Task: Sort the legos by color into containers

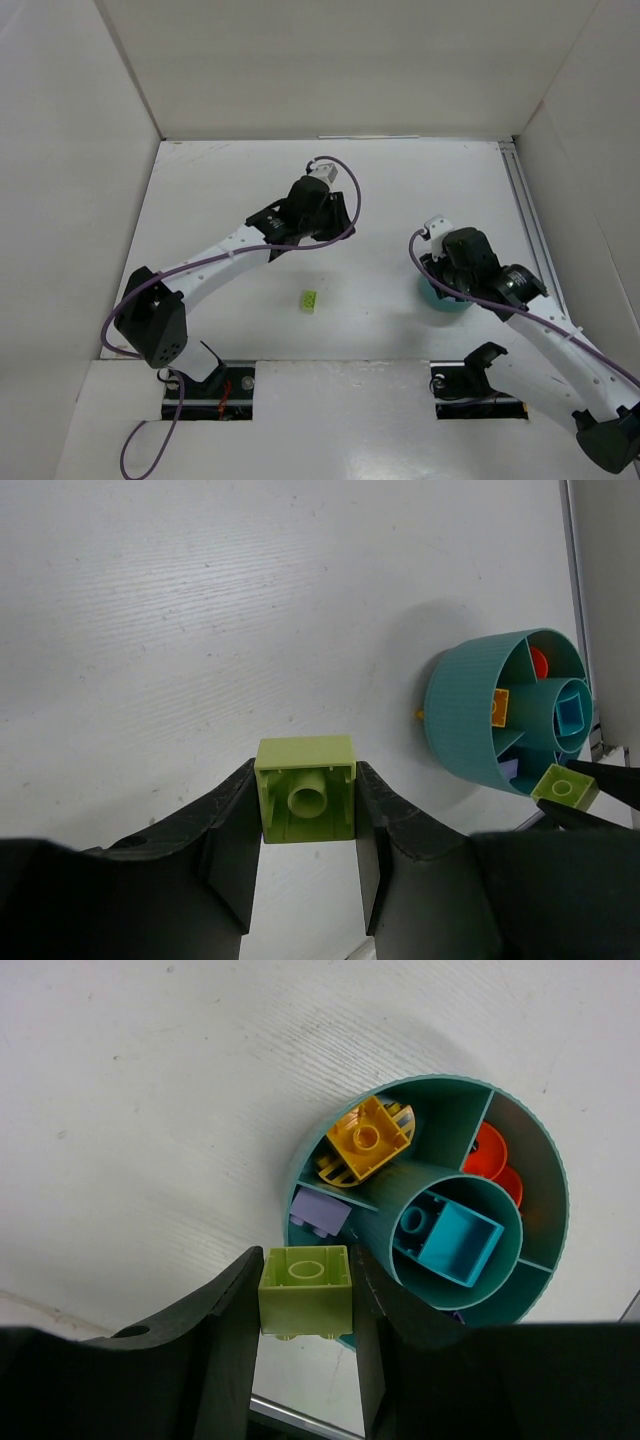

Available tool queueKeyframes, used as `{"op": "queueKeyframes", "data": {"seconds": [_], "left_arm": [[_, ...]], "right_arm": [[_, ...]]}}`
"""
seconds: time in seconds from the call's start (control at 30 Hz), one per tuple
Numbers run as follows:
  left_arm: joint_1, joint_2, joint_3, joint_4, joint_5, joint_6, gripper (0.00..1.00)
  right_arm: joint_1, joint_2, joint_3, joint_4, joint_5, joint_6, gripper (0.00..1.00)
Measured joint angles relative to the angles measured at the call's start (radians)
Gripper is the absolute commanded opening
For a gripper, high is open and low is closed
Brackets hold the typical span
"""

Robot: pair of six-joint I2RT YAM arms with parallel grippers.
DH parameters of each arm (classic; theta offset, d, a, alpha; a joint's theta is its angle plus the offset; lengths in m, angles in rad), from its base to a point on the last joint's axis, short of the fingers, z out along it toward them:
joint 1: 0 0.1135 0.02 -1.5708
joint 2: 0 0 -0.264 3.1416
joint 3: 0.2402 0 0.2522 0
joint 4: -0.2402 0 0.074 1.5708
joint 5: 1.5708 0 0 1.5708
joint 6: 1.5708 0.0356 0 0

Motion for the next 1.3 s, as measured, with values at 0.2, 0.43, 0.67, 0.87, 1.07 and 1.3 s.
{"op": "queueKeyframes", "data": {"seconds": [0.2, 0.43, 0.67, 0.87, 1.07, 1.3], "left_arm": [[0.000, 0.000, 0.000, -0.015, -0.004, 0.001, 0.00], [0.000, -0.002, 0.000, -0.034, -0.004, 0.013, 0.00], [0.000, -0.031, 0.000, -0.045, -0.005, 0.015, 0.00], [0.000, -0.042, 0.000, -0.045, -0.005, 0.016, 0.00], [0.000, -0.045, -0.001, -0.045, -0.004, 0.016, 0.00], [0.000, -0.054, -0.010, -0.045, -0.004, 0.016, 0.00]], "right_arm": [[0.028, -0.008, 0.000, -0.012, 0.016, 0.032, 0.13], [0.082, -0.009, 0.000, -0.014, 0.037, 0.066, 0.13], [0.100, -0.005, -0.004, -0.017, 0.060, 0.092, 0.13], [0.166, 0.008, -0.057, 0.017, 0.039, 0.104, 0.13], [0.190, 0.034, -0.070, 0.028, 0.041, 0.110, 0.13], [0.190, 0.037, -0.056, 0.023, 0.069, 0.108, 0.13]]}}
